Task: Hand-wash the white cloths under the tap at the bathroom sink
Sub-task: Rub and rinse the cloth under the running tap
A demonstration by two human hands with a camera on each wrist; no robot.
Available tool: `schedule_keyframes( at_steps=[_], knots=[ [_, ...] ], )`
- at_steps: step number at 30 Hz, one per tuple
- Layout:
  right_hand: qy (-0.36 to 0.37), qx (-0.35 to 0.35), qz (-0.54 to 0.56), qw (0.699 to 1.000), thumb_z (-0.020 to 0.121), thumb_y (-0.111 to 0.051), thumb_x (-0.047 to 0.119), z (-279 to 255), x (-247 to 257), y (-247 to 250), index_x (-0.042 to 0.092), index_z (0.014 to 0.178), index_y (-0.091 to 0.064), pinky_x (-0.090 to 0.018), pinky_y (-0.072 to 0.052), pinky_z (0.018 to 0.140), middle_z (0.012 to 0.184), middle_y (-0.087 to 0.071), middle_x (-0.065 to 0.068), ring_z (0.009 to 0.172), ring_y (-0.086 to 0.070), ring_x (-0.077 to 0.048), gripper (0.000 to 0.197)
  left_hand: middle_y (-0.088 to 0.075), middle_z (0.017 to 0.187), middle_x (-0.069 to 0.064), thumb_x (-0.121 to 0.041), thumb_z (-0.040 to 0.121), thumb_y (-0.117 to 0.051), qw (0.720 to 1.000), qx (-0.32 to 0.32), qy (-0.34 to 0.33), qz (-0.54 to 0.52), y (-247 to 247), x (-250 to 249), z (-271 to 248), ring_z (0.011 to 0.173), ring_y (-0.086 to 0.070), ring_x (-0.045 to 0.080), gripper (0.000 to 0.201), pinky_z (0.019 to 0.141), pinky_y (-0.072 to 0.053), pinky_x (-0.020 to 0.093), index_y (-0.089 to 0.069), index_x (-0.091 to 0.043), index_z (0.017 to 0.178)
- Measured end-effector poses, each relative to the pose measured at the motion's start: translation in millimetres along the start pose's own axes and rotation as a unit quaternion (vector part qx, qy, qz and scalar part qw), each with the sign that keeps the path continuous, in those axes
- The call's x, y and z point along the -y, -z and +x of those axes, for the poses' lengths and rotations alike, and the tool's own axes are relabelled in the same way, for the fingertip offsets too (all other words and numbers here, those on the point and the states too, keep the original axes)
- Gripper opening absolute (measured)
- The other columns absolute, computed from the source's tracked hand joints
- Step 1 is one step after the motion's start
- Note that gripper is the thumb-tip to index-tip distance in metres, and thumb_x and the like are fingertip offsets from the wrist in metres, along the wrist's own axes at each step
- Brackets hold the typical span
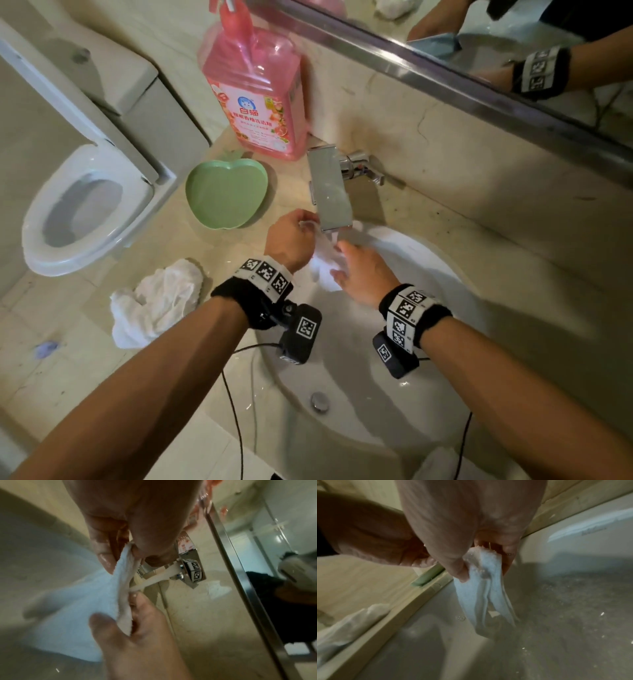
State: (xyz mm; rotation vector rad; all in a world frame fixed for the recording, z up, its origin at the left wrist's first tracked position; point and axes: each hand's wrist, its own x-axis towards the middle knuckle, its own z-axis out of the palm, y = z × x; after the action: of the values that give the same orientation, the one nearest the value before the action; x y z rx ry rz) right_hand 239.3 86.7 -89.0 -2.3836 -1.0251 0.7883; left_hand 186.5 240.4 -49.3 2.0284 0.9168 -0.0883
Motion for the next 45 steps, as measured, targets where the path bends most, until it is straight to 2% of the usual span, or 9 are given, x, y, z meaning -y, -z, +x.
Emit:
schedule_keyframes(
  at_steps=[10,15,21,26,30,34,40,43,45],
  knots=[
    [0.009,0.001,0.035,0.999,0.102,-0.044,0.021,3.6,-11.4,33.9,0.002,0.122,-0.059,-0.03,-0.045,0.082,0.106,-0.068,-0.014,0.096,-0.062,-0.029,0.032,-0.062,0.126,0.007,-0.044,0.09,-0.064,0.978,0.119,-0.05,0.165,25.3,21.9,9.8,0.11,-0.062,0.026,0.052,0.092,-0.047,0.034,-0.058,-0.013,0.132],
    [0.014,-0.017,0.048,0.999,0.101,-0.051,0.021,12.2,-2.7,50.1,0.022,0.091,-0.059,-0.022,-0.028,0.075,0.07,-0.045,0.016,0.082,-0.046,-0.016,0.013,-0.049,0.095,0.004,-0.05,0.091,-0.059,0.963,0.062,-0.138,0.223,33.0,39.0,5.0,0.082,-0.052,0.024,0.036,0.075,-0.036,0.031,-0.063,-0.015,0.099],
    [-0.07,-0.074,0.119,0.988,0.095,-0.055,0.014,22.6,20.4,43.4,0.008,0.09,-0.063,-0.027,-0.041,0.067,0.079,-0.062,-0.005,0.077,-0.059,-0.024,0.011,-0.061,0.088,0.008,-0.043,0.1,-0.047,0.987,0.063,-0.05,0.142,27.3,32.0,1.4,0.078,-0.055,0.027,0.028,0.065,-0.035,0.032,-0.046,-0.016,0.093],
    [-0.1,-0.029,0.182,0.978,0.076,-0.078,0.025,20.8,38.2,14.9,0.023,0.072,-0.06,-0.009,-0.039,0.051,0.062,-0.063,0.012,0.063,-0.059,0.001,0.018,-0.063,0.101,0.008,-0.035,0.097,-0.053,0.994,0.067,-0.019,0.086,17.0,24.0,-4.5,0.085,-0.057,0.025,0.026,0.065,-0.038,0.028,-0.054,-0.012,0.11],
    [-0.062,-0.037,0.102,0.992,0.082,-0.075,0.022,25.7,35.6,11.5,0.012,0.098,-0.072,-0.025,-0.05,0.075,0.095,-0.072,-0.007,0.091,-0.066,-0.022,0.02,-0.068,0.115,0.006,-0.032,0.093,-0.055,0.985,0.159,-0.03,-0.052,15.4,25.5,-14.2,0.103,-0.064,0.018,0.028,0.09,-0.05,0.031,-0.067,-0.016,0.114],
    [-0.101,-0.048,0.197,0.974,0.082,-0.057,-0.002,26.8,27.7,23.2,0.012,0.111,-0.07,-0.029,-0.053,0.086,0.113,-0.07,-0.008,0.104,-0.065,-0.026,0.035,-0.052,0.128,0.008,-0.012,0.082,-0.064,0.982,0.171,-0.078,-0.017,17.8,42.1,-11.3,0.118,-0.053,0.021,0.05,0.095,-0.043,0.027,-0.046,-0.014,0.128],
    [-0.074,-0.007,0.285,0.956,0.077,-0.048,-0.011,19.5,11.9,42.5,0.04,0.101,-0.069,-0.019,-0.054,0.077,0.097,-0.074,0.016,0.099,-0.067,-0.006,0.06,-0.058,0.133,0.004,-0.034,0.06,-0.087,0.949,0.262,-0.174,-0.033,-4.6,33.8,7.7,0.119,-0.057,0.018,0.083,0.103,-0.044,0.029,-0.051,-0.019,0.133],
    [-0.054,-0.019,0.305,0.951,0.073,-0.048,-0.016,16.2,-0.8,50.0,0.022,0.092,-0.065,-0.036,-0.05,0.075,0.093,-0.069,-0.008,0.087,-0.062,-0.022,0.046,-0.067,0.121,0.003,-0.053,0.041,-0.091,0.961,0.254,-0.094,0.054,-18.0,33.0,19.7,0.113,-0.062,0.021,0.091,0.1,-0.046,0.031,-0.063,-0.021,0.121],
    [-0.051,-0.023,0.328,0.943,0.07,-0.049,-0.019,12.7,-9.0,53.0,0.032,0.078,-0.063,-0.034,-0.041,0.069,0.08,-0.062,0.007,0.077,-0.054,-0.017,0.054,-0.071,0.106,0.003,-0.054,0.044,-0.09,0.965,0.228,-0.079,0.105,-24.2,36.1,25.9,0.101,-0.066,0.023,0.079,0.09,-0.051,0.029,-0.067,-0.022,0.113]
  ],
)
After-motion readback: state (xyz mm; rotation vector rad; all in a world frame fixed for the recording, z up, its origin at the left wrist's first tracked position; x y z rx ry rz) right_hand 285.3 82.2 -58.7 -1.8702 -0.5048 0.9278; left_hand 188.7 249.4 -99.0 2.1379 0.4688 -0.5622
